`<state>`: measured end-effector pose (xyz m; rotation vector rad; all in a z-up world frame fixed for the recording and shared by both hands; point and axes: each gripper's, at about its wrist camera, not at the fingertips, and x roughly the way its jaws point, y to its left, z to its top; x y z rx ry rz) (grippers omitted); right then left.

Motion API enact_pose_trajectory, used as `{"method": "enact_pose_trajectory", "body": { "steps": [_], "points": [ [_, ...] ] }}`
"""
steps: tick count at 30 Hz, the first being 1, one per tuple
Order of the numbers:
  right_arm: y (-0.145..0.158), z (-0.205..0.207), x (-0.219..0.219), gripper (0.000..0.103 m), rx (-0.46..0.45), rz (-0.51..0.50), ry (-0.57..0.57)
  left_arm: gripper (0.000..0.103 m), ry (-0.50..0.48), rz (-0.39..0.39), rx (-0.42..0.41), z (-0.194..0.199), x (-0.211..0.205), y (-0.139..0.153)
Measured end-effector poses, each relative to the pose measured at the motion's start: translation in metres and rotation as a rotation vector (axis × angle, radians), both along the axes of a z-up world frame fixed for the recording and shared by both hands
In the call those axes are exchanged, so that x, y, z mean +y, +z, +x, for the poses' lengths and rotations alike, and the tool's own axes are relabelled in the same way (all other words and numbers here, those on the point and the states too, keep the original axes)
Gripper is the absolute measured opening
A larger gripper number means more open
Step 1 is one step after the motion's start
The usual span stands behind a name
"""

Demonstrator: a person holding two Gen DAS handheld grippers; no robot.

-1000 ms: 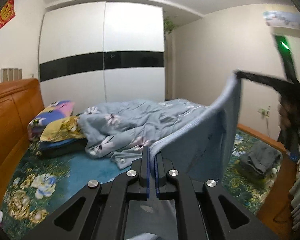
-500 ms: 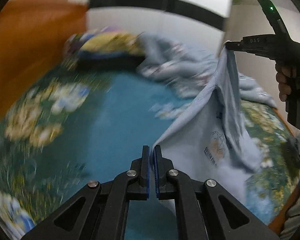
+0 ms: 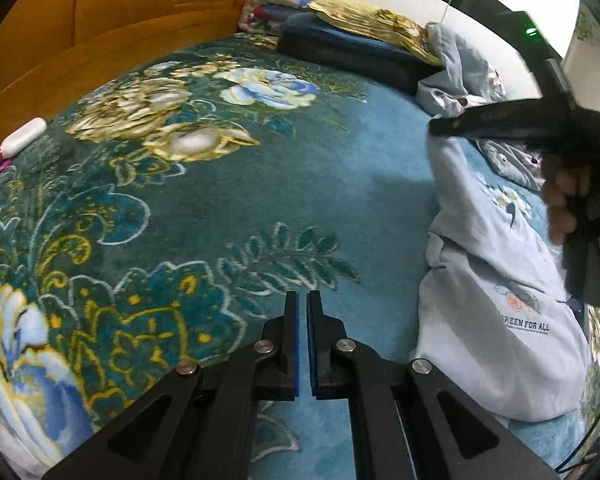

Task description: Fold clothes

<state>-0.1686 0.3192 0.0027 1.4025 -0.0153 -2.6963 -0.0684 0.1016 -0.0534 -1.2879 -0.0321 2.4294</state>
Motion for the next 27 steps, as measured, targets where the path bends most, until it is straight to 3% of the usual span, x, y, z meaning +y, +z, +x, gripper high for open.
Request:
{"method": "enact_pose_trajectory", "body": {
  "steps": [3, 6, 7, 8, 10, 13, 16, 20, 23, 27],
  "points": [
    [-0.009, 0.003, -0.001, 0.006, -0.021, 0.012, 0.029, 0.003, -0.026, 0.006, -0.01, -0.003, 0.011, -0.001],
    [0.006, 0.016, 0.001, 0.01, -0.002, 0.049, 0.074, 0.003, -0.05, 0.027, -0.021, -0.006, 0.025, 0.002],
    [0.012, 0.023, 0.004, 0.018, 0.009, 0.05, 0.083, 0.003, -0.065, 0.04, -0.028, -0.01, 0.031, 0.002],
    [0.018, 0.03, 0.008, 0.034, 0.021, 0.05, 0.091, 0.003, -0.075, 0.051, -0.036, -0.013, 0.037, 0.003],
    [0.031, 0.046, 0.019, 0.047, 0.048, 0.053, 0.11, 0.003, -0.096, 0.066, -0.049, -0.022, 0.052, 0.007],
    [0.047, 0.076, 0.057, 0.055, 0.088, 0.091, 0.091, 0.003, -0.125, 0.1, -0.07, -0.037, 0.074, 0.015],
    [0.045, 0.106, 0.13, 0.057, 0.068, 0.122, -0.035, 0.008, -0.15, 0.139, -0.074, -0.058, 0.101, 0.026],
    [0.025, 0.147, 0.236, 0.057, 0.007, 0.04, -0.246, 0.039, -0.166, 0.143, -0.067, -0.09, 0.133, 0.03],
    [0.0, 0.165, 0.283, 0.057, -0.03, -0.021, -0.325, 0.042, -0.16, 0.099, -0.079, -0.112, 0.149, 0.025],
    [-0.026, 0.167, 0.303, 0.057, -0.063, -0.11, -0.339, 0.049, -0.189, -0.004, -0.11, -0.128, 0.17, 0.011]
  ]
}}
